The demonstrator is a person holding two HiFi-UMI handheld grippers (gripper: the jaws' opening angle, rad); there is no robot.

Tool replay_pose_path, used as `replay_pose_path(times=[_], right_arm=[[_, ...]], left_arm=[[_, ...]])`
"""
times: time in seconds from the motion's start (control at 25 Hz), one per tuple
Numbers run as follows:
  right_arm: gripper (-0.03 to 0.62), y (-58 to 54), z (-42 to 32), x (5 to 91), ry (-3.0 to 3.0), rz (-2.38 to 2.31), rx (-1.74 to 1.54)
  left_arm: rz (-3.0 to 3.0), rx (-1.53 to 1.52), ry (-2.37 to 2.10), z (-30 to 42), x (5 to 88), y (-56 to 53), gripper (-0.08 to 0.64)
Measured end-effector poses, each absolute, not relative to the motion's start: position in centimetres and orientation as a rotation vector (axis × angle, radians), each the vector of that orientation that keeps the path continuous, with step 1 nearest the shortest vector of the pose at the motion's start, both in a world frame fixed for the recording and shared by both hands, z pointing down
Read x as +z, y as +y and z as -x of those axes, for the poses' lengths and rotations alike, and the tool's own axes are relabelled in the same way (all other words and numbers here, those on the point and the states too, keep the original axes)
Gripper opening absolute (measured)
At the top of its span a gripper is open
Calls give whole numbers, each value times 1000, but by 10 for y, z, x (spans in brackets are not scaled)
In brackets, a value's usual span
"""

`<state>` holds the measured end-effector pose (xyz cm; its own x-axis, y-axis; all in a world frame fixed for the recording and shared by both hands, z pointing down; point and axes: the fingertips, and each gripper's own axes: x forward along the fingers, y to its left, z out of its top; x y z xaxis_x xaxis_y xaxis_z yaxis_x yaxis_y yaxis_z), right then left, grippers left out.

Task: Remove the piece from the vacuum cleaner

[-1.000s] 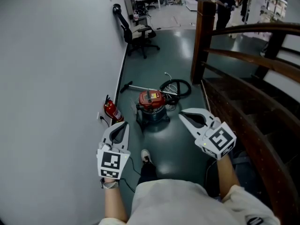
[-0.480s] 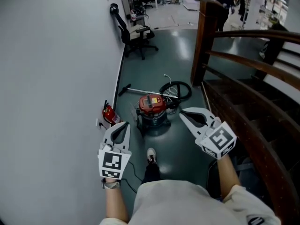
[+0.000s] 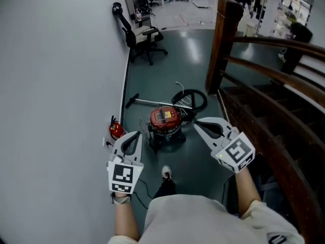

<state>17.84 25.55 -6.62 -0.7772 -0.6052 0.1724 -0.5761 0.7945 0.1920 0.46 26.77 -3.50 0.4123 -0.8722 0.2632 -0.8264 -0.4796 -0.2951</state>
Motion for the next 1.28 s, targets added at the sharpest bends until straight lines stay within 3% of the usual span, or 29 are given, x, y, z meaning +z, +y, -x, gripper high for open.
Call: replay_pose_path(times=[1.28], right_arm=[[29,102,-90,-54,-2859,-891,-49]], left_arm=[[2614,-619,1550,76,-3,121,0]])
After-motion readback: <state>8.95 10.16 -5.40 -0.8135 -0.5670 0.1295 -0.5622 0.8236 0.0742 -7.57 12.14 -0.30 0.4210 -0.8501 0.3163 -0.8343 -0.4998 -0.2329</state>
